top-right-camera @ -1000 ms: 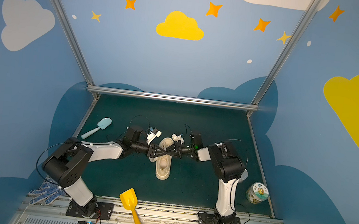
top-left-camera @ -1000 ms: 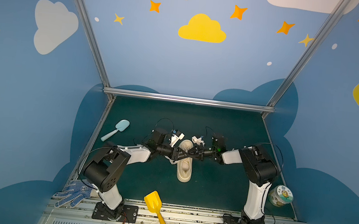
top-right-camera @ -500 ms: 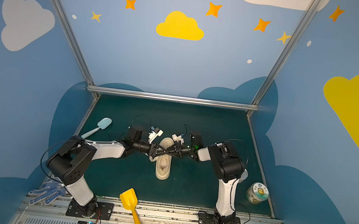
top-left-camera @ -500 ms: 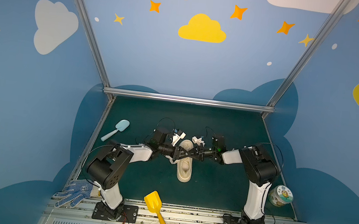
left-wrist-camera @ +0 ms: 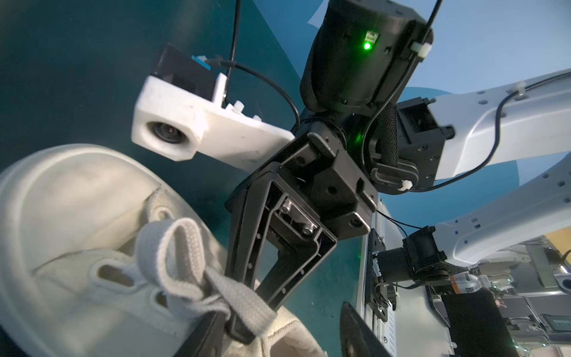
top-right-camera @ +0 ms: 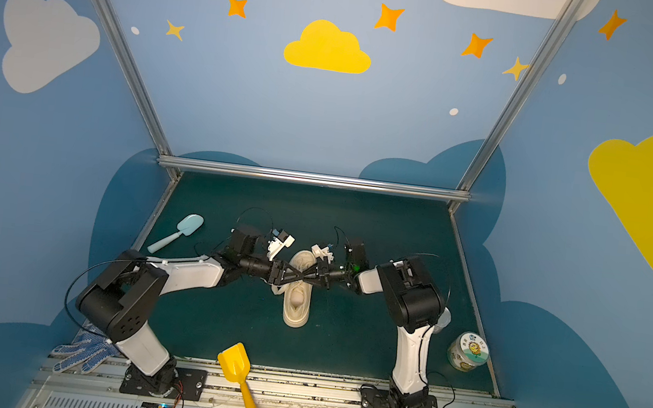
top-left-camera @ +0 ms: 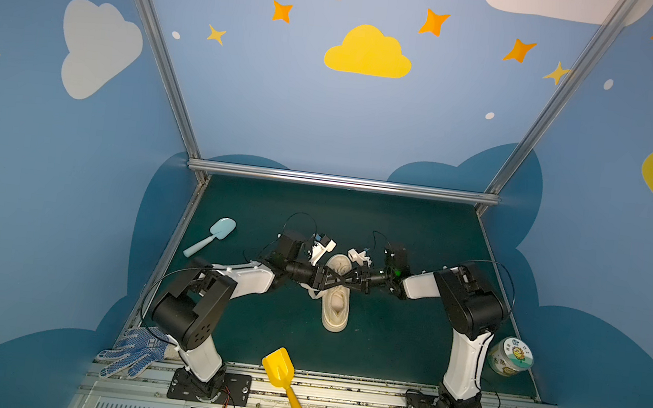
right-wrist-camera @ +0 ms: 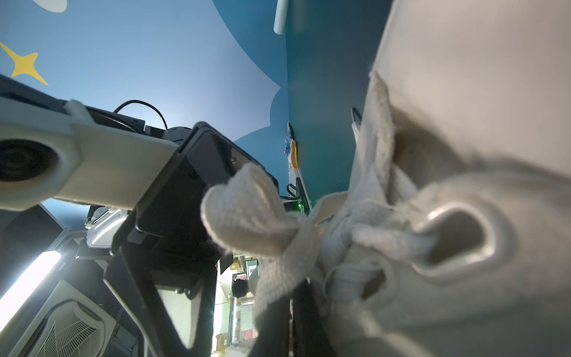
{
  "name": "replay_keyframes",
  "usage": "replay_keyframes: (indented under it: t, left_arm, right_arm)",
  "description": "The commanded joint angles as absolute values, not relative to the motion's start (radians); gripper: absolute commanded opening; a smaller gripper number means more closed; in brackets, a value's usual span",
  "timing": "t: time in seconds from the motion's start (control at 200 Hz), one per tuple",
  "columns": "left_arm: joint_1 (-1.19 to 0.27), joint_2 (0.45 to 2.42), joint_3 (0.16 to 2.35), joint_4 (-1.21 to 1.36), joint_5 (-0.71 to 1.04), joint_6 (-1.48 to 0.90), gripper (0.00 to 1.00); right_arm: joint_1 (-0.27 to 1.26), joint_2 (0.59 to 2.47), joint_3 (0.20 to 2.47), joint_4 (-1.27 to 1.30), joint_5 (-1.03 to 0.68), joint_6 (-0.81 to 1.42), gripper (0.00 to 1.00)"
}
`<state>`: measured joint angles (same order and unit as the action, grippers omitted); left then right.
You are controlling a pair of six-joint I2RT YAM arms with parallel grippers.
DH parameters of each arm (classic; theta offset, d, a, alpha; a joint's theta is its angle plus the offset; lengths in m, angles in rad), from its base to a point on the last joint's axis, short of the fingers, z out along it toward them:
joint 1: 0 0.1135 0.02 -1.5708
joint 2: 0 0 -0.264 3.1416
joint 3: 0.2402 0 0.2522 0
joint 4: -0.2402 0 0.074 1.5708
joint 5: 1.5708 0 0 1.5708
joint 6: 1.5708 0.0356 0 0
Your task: Tie the shoes
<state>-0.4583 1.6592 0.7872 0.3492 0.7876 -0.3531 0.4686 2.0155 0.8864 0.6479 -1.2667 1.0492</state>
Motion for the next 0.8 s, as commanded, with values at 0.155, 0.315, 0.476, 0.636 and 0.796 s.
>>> replay_keyframes:
  t: [0.155,0.315,0.476,0.636,0.796]
  left_arm:
    - [-0.438,1.609,0.763,0.304,0.771,-0.302,0.63]
    - [-0.437,1.610,0.804,0.237,0.677,-0.290,0.64]
    - [-0.443,1.648,0.857,0.214,0.606,-0.300,0.67]
    - [-0.462,1.697,0.908,0.200,0.570,-0.284,0.69]
    - [-0.478,1.759,0.967,0.185,0.557,-0.273,0.69]
  right_arm:
    - [0.470,1.998,0.900,0.630,-1.279,1.031,0.00]
    - [0.470,1.993,0.901,0.615,-1.284,1.016,0.00]
    - [0.471,1.987,0.900,0.604,-1.285,1.006,0.00]
    - [0.471,1.980,0.899,0.589,-1.284,0.994,0.00]
    - [0.472,1.977,0.897,0.585,-1.280,0.993,0.00]
